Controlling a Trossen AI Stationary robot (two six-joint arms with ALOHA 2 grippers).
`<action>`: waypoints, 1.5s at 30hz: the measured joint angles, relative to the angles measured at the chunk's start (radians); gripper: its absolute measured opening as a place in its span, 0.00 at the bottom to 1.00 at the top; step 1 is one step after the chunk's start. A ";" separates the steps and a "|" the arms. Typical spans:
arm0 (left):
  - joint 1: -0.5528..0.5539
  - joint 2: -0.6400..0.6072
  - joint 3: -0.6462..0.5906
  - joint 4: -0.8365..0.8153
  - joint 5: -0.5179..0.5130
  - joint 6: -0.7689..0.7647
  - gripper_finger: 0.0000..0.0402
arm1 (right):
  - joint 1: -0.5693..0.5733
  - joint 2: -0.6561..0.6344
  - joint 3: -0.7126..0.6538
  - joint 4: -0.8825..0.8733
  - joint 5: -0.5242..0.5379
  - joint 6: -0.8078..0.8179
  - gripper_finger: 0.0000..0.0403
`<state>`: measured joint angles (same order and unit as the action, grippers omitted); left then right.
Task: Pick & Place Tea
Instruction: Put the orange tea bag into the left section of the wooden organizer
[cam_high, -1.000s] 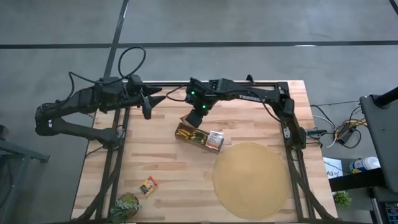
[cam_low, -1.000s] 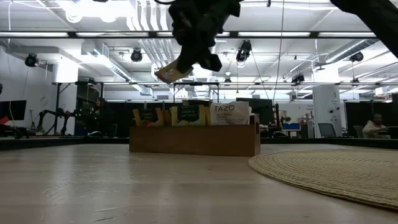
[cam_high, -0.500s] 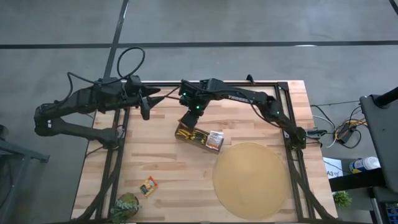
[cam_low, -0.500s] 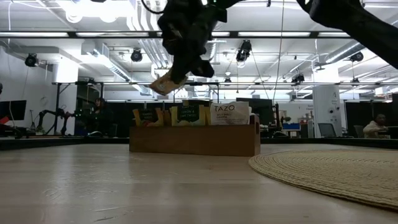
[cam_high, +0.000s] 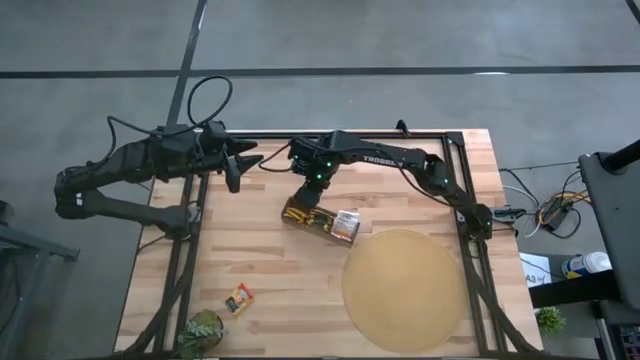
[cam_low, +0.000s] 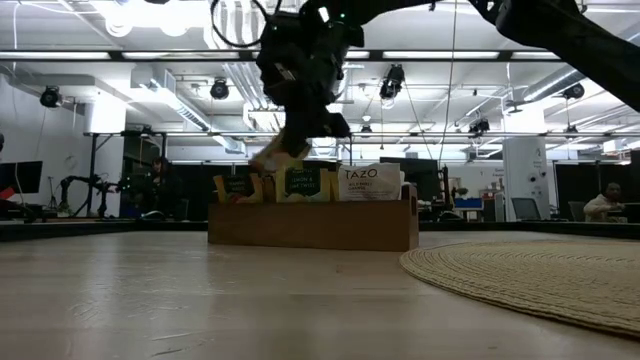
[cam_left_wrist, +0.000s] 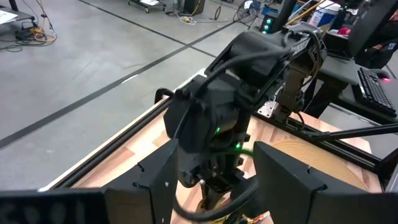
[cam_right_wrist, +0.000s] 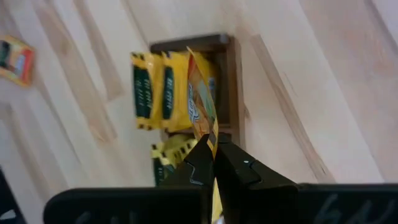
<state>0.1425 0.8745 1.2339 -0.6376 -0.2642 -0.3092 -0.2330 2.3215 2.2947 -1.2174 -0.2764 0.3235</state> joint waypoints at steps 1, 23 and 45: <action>0.000 0.000 0.000 0.000 0.000 0.000 0.50 | 0.000 0.000 -0.013 0.002 0.007 -0.002 0.02; 0.000 0.015 0.000 -0.082 0.005 -0.009 0.50 | 0.017 -0.040 0.047 0.065 0.009 -0.132 0.02; 0.000 0.208 -0.001 -0.010 0.194 -0.016 0.50 | 0.066 -0.236 0.059 0.152 0.022 -0.257 0.02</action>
<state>0.1427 1.0830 1.2331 -0.6479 -0.0701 -0.3250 -0.1673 2.0851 2.3535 -1.0649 -0.2546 0.0666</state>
